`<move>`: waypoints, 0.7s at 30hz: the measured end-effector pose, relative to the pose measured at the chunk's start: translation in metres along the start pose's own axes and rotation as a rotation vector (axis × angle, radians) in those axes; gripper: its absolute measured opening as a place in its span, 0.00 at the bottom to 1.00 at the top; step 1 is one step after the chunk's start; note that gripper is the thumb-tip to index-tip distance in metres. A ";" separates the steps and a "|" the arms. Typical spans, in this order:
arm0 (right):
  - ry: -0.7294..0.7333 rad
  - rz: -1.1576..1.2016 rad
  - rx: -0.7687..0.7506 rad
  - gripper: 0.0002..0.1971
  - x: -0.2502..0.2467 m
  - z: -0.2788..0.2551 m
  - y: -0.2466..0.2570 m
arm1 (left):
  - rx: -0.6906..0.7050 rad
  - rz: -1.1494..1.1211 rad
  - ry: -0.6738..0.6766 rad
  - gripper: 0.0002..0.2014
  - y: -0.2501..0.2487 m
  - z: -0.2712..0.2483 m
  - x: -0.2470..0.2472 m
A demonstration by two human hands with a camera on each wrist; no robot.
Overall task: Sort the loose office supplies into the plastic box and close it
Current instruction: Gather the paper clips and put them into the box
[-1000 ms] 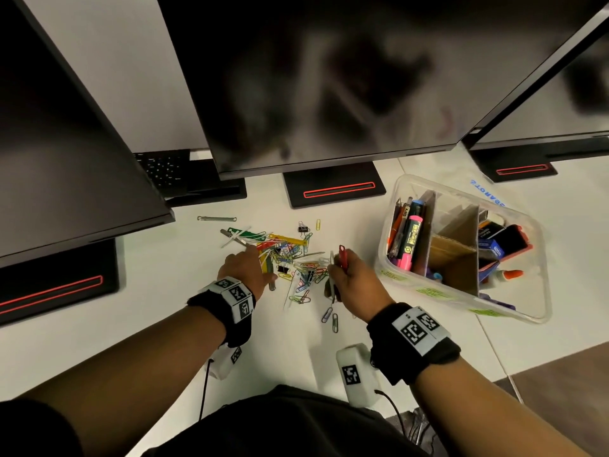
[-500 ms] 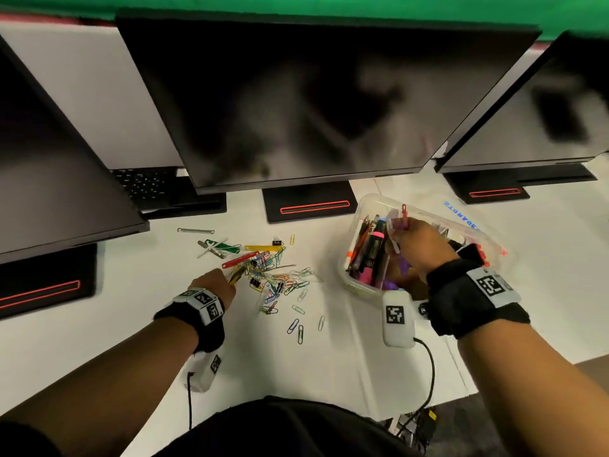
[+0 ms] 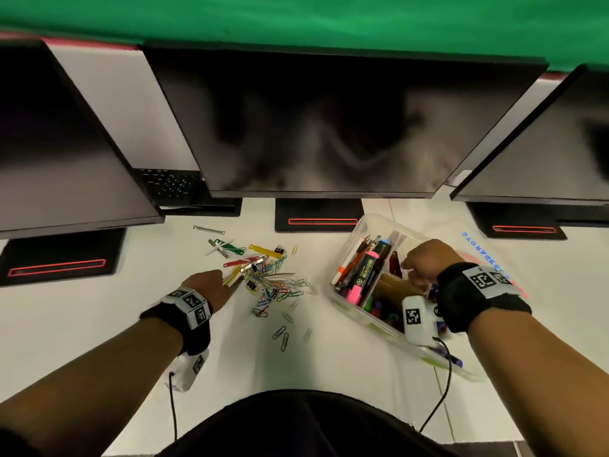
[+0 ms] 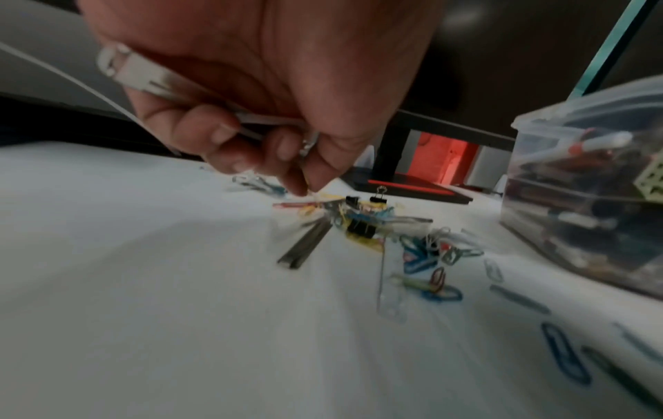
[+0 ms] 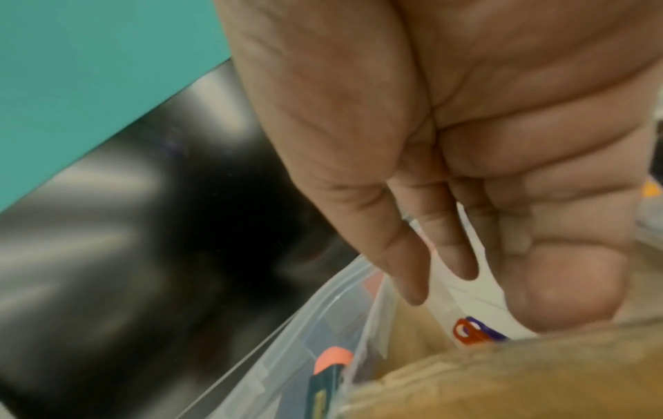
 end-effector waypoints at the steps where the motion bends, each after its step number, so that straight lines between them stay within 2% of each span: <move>1: -0.002 0.040 -0.042 0.08 -0.002 -0.001 0.000 | 0.004 0.011 -0.018 0.20 -0.005 -0.006 -0.006; 3: -0.066 0.061 -0.099 0.16 -0.015 -0.010 -0.006 | 0.006 0.037 -0.053 0.19 -0.014 -0.016 -0.016; 6: -0.248 0.098 -0.151 0.16 -0.049 -0.036 -0.034 | 0.012 0.061 -0.103 0.17 -0.025 -0.029 -0.031; 9: -0.329 0.089 -0.074 0.17 -0.068 -0.050 -0.076 | 0.060 0.050 -0.149 0.15 -0.046 -0.042 -0.043; 15: -0.218 0.177 -0.017 0.31 -0.052 -0.047 -0.107 | 0.367 0.083 -0.229 0.10 -0.153 -0.087 -0.059; 18: -0.170 0.117 -0.041 0.29 -0.044 -0.044 -0.102 | 0.521 0.103 -0.225 0.09 -0.211 -0.104 -0.055; 21: -0.110 0.056 -0.039 0.30 -0.037 -0.041 -0.100 | 0.584 0.189 -0.171 0.10 -0.251 -0.106 -0.036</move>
Point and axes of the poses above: each hand's wrist, its own z-axis towards the middle knuckle, its own x-axis out of the palm, y = z × x, the point moved 10 cm from there along z, towards the middle knuckle, and after that the axes turned 15 degrees about y, right-handed, at the moved point
